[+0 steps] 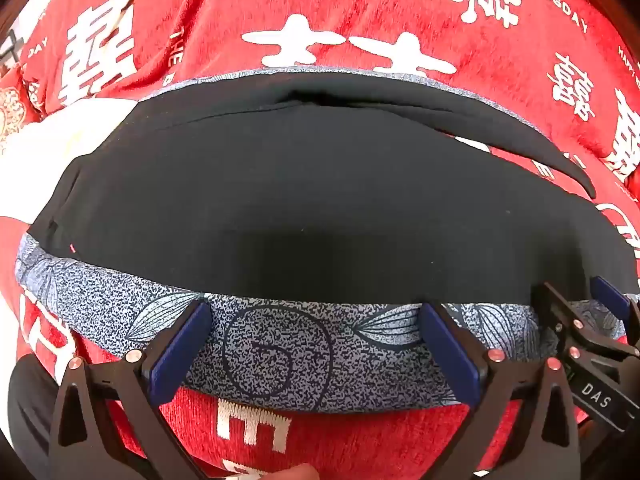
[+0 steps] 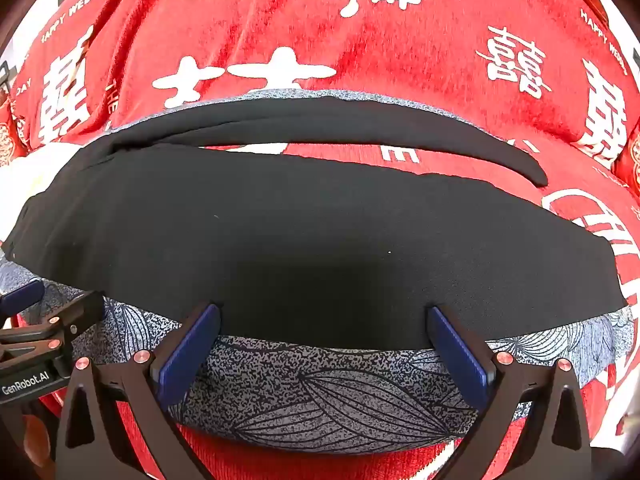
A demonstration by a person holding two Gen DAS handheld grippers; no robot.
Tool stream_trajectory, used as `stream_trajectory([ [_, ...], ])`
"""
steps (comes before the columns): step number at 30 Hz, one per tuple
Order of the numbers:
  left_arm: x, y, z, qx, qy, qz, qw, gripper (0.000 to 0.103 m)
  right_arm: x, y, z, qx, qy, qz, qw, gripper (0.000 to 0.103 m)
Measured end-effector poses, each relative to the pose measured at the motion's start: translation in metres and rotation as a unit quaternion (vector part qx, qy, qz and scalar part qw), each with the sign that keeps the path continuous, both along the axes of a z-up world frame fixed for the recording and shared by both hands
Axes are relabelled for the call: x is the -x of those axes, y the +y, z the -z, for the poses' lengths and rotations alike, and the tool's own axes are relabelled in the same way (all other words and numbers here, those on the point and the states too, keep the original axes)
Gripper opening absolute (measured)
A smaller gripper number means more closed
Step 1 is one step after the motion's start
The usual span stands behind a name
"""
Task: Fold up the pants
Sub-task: 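Position both grippers open at the patterned band of the black pants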
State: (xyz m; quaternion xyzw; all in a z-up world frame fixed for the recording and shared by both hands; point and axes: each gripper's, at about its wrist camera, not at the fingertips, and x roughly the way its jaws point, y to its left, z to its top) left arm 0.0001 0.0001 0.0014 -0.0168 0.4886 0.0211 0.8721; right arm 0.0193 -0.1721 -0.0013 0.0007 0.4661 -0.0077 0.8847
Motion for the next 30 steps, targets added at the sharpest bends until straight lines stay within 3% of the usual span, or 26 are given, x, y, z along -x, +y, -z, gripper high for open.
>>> stream_trajectory([
  [30, 0.0003, -0.0028, -0.0079, -0.001, -0.002, 0.01, 0.9999, 0.103, 0.0044, -0.0002, 0.0001, 0.0, -0.014, 0.006, 1.0, 0.103],
])
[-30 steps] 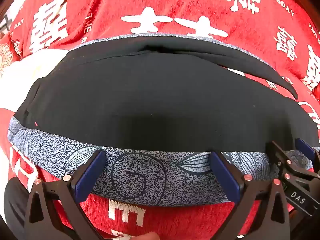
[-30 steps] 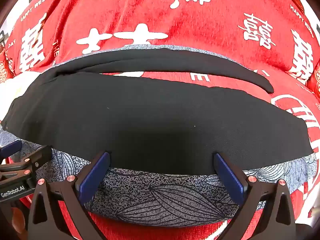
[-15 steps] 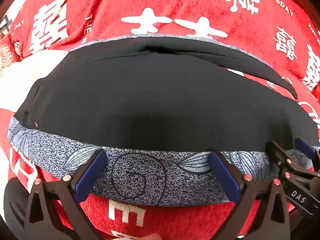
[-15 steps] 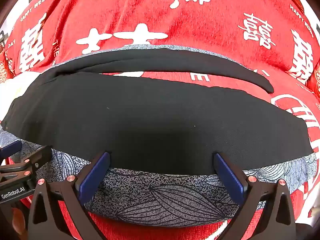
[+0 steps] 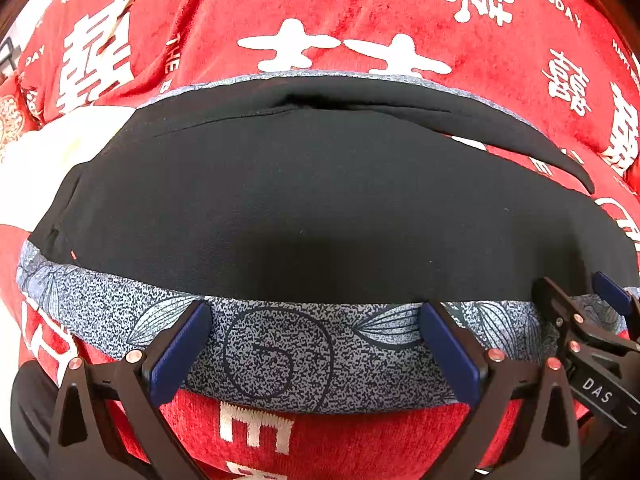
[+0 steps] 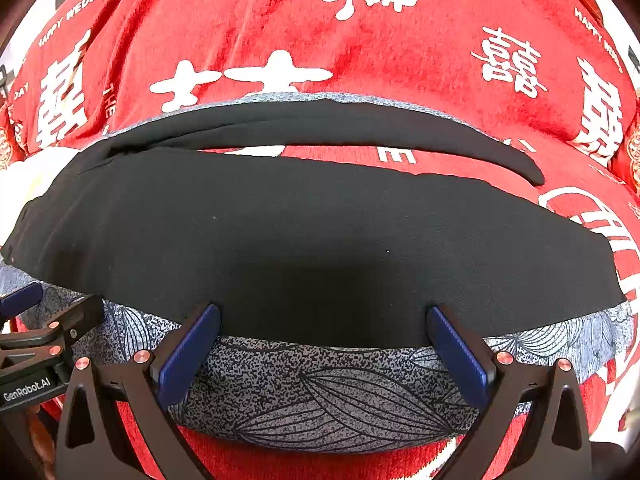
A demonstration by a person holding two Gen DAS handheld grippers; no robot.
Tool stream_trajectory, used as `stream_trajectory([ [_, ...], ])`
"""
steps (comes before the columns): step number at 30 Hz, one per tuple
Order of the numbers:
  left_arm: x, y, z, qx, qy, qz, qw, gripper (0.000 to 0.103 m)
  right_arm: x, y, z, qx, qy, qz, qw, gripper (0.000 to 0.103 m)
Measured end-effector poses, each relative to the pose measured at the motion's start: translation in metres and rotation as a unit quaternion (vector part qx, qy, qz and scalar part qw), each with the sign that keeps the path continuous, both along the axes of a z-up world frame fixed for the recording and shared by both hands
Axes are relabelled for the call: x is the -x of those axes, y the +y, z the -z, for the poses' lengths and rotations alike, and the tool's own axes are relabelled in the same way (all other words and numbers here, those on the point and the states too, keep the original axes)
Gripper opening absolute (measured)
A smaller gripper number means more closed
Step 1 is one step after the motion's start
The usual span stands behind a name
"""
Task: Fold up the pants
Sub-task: 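Position both grippers open at the patterned band of the black pants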
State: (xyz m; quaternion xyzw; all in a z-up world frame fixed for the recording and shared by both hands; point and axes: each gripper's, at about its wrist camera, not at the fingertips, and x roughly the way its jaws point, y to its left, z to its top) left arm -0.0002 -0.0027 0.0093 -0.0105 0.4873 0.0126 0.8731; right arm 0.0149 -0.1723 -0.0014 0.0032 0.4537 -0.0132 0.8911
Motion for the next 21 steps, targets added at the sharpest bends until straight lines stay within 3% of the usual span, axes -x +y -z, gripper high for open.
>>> stream_trajectory([
  [21, -0.013, -0.001, 0.002, -0.002, 0.045, 0.009, 0.9989, 0.103, -0.018, 0.004, -0.003, 0.006, 0.08, 0.021, 0.997, 0.103],
])
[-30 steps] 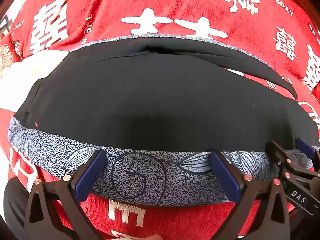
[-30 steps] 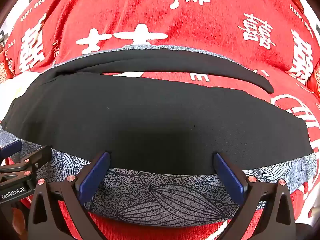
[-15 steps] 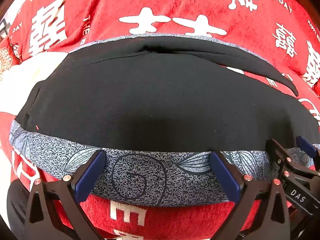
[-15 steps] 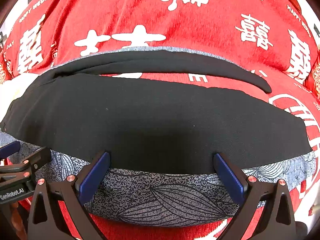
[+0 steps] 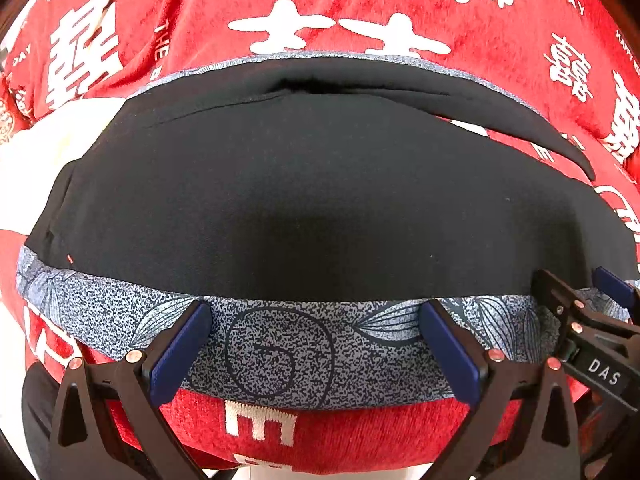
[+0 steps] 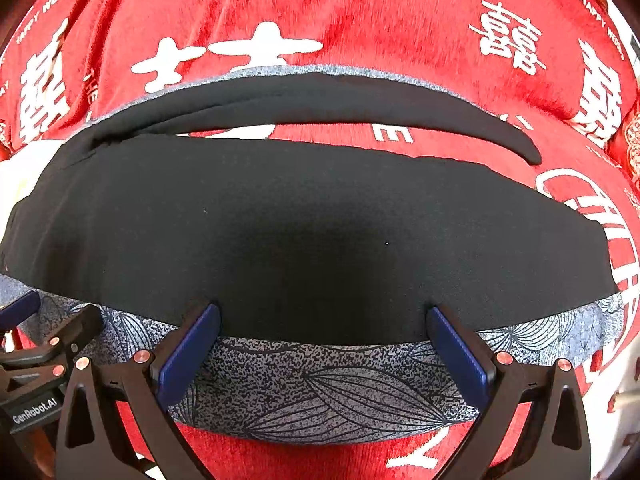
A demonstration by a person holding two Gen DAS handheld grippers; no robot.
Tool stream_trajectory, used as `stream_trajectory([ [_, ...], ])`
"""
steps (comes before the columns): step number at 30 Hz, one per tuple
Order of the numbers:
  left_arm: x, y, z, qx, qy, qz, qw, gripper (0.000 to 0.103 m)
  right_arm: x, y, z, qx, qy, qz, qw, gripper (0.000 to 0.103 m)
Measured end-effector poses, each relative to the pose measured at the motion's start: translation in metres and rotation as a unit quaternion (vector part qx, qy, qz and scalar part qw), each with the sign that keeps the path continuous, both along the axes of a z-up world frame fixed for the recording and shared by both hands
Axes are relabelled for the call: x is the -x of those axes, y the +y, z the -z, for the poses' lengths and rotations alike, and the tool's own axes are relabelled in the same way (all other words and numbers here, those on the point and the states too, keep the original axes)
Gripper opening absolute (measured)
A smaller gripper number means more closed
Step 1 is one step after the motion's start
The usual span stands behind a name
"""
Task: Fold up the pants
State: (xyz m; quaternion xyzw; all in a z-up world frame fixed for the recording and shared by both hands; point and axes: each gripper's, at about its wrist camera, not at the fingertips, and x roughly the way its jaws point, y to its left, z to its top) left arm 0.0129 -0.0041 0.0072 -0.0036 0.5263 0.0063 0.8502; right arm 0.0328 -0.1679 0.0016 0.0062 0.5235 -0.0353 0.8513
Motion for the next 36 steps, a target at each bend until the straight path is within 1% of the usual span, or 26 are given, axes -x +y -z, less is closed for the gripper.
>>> stream_trajectory([
  [4, 0.0, 0.004, -0.009, -0.006, -0.007, -0.01, 0.9999, 0.103, 0.003, 0.008, -0.013, 0.028, -0.011, -0.013, 0.999, 0.103],
  [7, 0.0, 0.011, -0.02, -0.015, -0.022, -0.019, 0.9995, 0.103, 0.003, 0.014, -0.028, 0.025, -0.028, -0.025, 0.999, 0.103],
  [11, 0.0, 0.025, -0.033, -0.016, -0.032, -0.032, 0.9989, 0.103, 0.0, 0.022, -0.045, 0.023, -0.043, -0.037, 0.998, 0.103],
  [16, 0.002, 0.042, -0.048, -0.013, -0.043, -0.044, 0.998, 0.103, -0.006, 0.04, -0.06, 0.021, -0.055, -0.067, 0.996, 0.103],
  [21, -0.001, 0.057, -0.055, -0.007, -0.042, -0.057, 0.9975, 0.103, -0.011, 0.059, -0.064, 0.024, -0.052, -0.091, 0.994, 0.103],
  [26, -0.002, 0.07, -0.054, -0.005, -0.038, -0.069, 0.9968, 0.103, -0.014, 0.073, -0.067, 0.021, -0.049, -0.105, 0.993, 0.103],
  [36, -0.008, 0.085, -0.054, -0.006, -0.038, -0.074, 0.9965, 0.103, -0.022, 0.095, -0.063, 0.028, -0.037, -0.126, 0.991, 0.103],
])
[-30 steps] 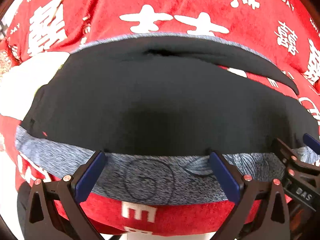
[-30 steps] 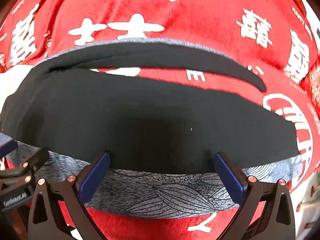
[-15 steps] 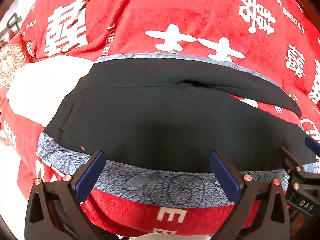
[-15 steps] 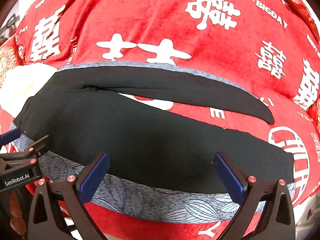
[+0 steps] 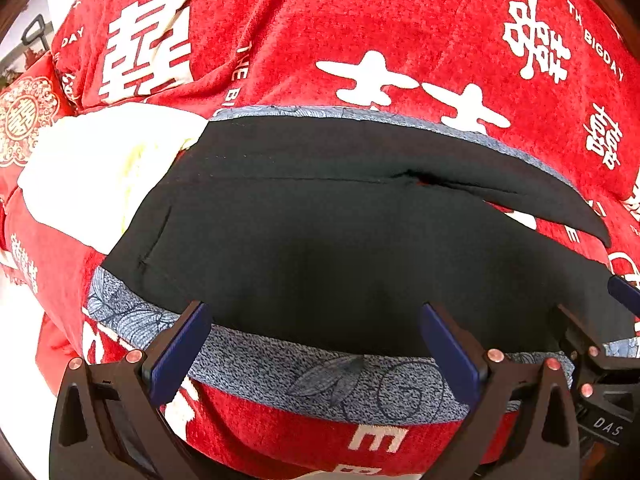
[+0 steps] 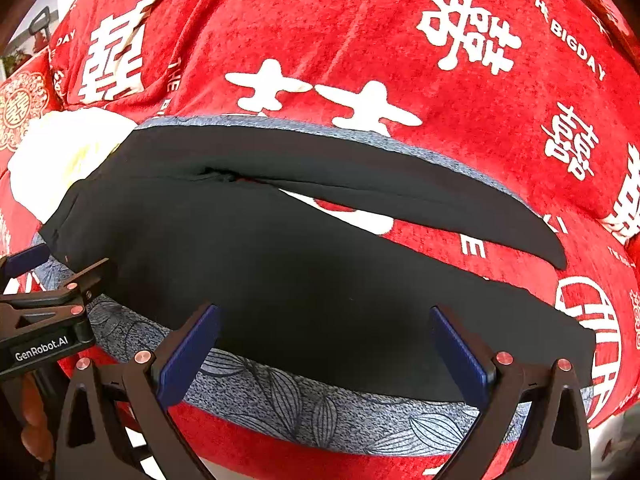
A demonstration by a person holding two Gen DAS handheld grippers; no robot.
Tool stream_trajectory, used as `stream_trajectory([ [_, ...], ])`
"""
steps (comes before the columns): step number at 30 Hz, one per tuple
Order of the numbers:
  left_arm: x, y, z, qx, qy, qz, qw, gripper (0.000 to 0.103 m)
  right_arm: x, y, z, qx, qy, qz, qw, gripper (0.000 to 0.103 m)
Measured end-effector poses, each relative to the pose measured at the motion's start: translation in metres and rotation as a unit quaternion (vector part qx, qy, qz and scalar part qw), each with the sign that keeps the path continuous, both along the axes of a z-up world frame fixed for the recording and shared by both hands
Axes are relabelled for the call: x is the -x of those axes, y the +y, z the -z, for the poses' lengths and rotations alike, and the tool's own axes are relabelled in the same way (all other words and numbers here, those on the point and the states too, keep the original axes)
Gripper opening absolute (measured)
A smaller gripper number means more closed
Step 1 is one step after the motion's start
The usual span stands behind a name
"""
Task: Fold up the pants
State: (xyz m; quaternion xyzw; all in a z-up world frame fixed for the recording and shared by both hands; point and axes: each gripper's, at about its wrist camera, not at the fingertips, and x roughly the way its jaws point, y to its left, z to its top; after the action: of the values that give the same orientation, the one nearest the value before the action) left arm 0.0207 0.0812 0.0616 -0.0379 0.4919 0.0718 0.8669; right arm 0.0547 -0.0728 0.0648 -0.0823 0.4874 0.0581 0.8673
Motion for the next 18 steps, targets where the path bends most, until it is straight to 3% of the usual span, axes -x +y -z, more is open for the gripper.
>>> stream_trajectory([
  [10, -0.019, 0.025, 0.0, -0.002, 0.006, -0.005, 1.0, 0.103, -0.017, 0.023, 0.002, 0.007, 0.003, -0.04, 0.999, 0.103],
  [18, -0.074, 0.06, -0.004, 0.012, 0.023, 0.011, 0.9996, 0.103, -0.083, 0.045, -0.002, -0.014, 0.004, -0.109, 0.994, 0.103],
])
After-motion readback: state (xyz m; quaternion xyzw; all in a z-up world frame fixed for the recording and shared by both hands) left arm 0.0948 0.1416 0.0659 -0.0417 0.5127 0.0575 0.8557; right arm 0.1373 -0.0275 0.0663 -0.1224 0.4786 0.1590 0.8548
